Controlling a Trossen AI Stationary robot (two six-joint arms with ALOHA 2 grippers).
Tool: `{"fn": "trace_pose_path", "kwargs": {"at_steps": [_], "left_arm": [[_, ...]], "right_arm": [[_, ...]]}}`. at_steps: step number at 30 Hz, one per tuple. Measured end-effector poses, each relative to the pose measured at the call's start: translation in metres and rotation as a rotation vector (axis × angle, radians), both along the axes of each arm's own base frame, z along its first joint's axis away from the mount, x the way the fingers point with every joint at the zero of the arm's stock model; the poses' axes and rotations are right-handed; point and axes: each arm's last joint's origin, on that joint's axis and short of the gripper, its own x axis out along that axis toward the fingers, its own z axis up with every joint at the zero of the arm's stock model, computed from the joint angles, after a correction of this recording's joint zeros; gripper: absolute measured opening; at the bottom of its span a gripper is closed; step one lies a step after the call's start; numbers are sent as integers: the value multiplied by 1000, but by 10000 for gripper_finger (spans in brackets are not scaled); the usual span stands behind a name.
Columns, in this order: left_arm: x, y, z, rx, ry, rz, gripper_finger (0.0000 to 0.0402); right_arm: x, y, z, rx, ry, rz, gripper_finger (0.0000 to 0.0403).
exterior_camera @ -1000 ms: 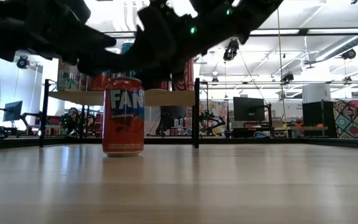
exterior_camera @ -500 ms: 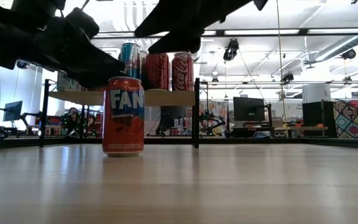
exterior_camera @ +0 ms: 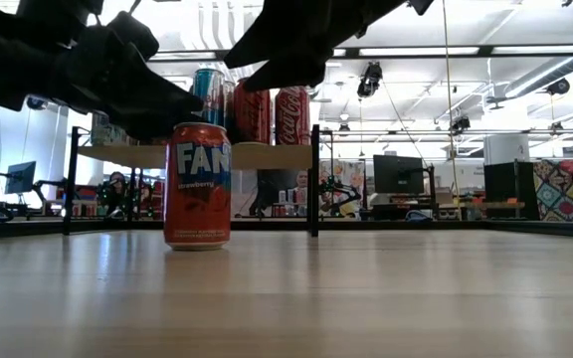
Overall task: Place canned beverage on shelf
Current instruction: Put the red soda can on the shelf aligned with the other red soda cans
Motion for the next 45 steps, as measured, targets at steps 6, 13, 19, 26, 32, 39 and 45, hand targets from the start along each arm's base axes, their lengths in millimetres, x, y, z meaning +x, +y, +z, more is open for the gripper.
{"fn": "trace_pose_path", "kwargs": {"at_steps": [6, 13, 19, 26, 32, 39, 45], "left_arm": [[0, 0, 0, -3, 0, 0, 340], [0, 0, -1, 1, 5, 1, 388], [2, -2, -9, -72, 43, -11, 392], [6, -2, -21, -110, 78, 4, 385], [10, -3, -27, -106, 76, 14, 381], [14, -3, -31, -64, 36, 10, 364], [16, -3, -34, -45, 23, 30, 341]], "right_arm": [[0, 0, 0, -8, 0, 5, 354], [0, 0, 0, -3, -1, 1, 354], [0, 0, 0, -2, -1, 0, 354], [0, 0, 0, -1, 1, 0, 354], [0, 0, 0, 0, 1, -1, 354], [0, 0, -1, -1, 2, -4, 354], [-1, 0, -3, 6, 8, -9, 354]]}}
